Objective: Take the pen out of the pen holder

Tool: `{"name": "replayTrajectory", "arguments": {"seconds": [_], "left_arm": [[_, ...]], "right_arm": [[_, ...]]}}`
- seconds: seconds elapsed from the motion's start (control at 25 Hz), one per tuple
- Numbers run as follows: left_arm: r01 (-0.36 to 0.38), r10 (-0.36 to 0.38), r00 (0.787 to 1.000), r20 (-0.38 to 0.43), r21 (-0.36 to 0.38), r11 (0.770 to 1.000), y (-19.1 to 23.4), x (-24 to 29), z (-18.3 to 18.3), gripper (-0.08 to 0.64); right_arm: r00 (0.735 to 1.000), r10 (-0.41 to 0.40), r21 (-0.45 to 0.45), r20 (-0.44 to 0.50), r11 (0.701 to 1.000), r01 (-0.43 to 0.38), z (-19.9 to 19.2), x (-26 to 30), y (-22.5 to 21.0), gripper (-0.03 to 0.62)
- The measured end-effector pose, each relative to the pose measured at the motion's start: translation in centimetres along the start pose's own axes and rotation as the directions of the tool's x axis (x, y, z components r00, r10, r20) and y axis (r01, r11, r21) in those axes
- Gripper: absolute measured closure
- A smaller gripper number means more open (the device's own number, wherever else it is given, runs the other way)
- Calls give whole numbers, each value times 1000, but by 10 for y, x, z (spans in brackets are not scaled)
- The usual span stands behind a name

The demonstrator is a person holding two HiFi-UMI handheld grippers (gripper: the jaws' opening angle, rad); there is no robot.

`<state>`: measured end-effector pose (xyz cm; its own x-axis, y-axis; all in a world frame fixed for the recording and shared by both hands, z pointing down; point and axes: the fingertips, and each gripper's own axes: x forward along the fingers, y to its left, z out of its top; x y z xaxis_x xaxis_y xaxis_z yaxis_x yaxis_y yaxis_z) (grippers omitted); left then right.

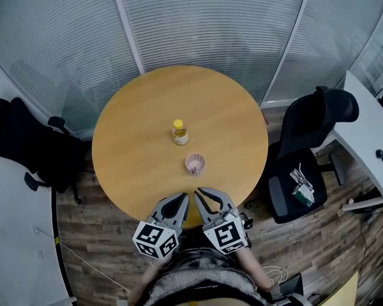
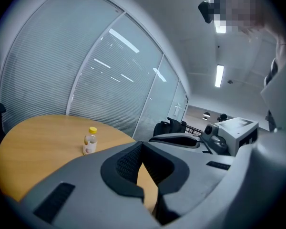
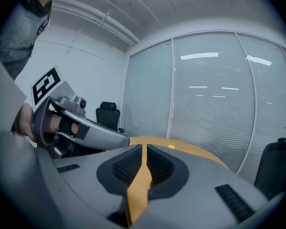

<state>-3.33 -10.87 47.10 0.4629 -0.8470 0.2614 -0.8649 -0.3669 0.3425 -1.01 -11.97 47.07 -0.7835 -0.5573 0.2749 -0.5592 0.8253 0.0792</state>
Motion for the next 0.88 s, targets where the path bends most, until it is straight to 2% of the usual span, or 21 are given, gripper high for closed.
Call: {"name": "replayTrajectory", "arguments": {"seconds": [0.28,0.6,0.88], "left_arm": [[22,-22,1000,13,-8,1000,32,8,13,555],[94,-93,996,-18,36,995,69,28,39,555],[137,-136,990,-46,29,990,88,39,41,555]], "right_arm": [[999,-27,-3,-27,1000,27,3,31,-8,549],[994,-106,15,-31,994,107,17,69,-23,549],[990,-129,10,-51,992,130,17,93,-31,549]]}}
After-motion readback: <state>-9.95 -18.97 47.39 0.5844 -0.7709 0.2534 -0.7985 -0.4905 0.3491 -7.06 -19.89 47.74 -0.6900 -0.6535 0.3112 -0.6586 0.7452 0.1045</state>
